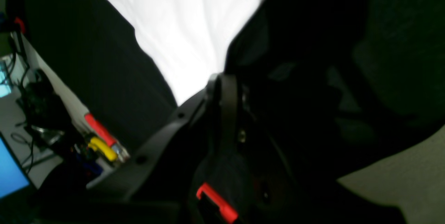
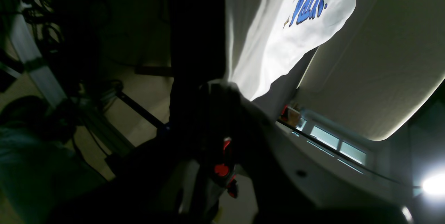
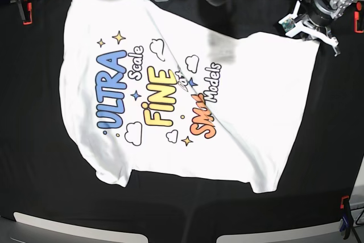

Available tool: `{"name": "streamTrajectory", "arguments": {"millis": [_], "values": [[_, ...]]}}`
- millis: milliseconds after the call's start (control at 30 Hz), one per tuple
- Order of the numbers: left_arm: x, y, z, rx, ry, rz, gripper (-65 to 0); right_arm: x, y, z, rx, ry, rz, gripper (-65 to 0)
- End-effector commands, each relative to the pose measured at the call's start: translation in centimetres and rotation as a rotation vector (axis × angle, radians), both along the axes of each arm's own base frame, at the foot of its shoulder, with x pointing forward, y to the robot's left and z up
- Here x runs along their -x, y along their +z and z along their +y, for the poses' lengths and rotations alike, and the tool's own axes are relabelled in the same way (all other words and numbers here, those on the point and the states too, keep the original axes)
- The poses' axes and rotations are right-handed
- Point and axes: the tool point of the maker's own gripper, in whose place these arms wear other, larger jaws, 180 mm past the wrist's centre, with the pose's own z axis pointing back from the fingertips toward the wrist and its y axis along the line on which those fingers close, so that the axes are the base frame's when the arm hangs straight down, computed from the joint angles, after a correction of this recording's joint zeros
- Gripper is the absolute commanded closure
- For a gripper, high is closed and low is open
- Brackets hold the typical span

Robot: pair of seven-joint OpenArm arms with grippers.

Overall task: Layout the t-shirt on the table in an organized manner, then fold the t-shirt properly
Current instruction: 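Pull the grasped sleeve edge outward with the left gripper to smooth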

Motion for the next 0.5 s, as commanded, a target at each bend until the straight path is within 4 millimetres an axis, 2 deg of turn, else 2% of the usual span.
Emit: {"name": "streamTrajectory", "arguments": {"millis": [0, 333, 467], "values": [[-0.7, 0.9, 0.5, -0.023, 0.000, -0.034, 0.0, 0.6, 0.6, 0.1, -0.010, -0.001, 0.010, 0.0], [-1.5, 1.3, -1.5, 0.062, -0.066, -0.078, 0.0, 0.3, 1.1, 0.7, -0.032, -0.014, 0.007, 0.0], [-1.5, 1.3, -1.5, 0.064, -0.068, -0.078, -6.5, 0.3, 1.1, 0.7, -0.032, -0.014, 0.007, 0.0]]}}
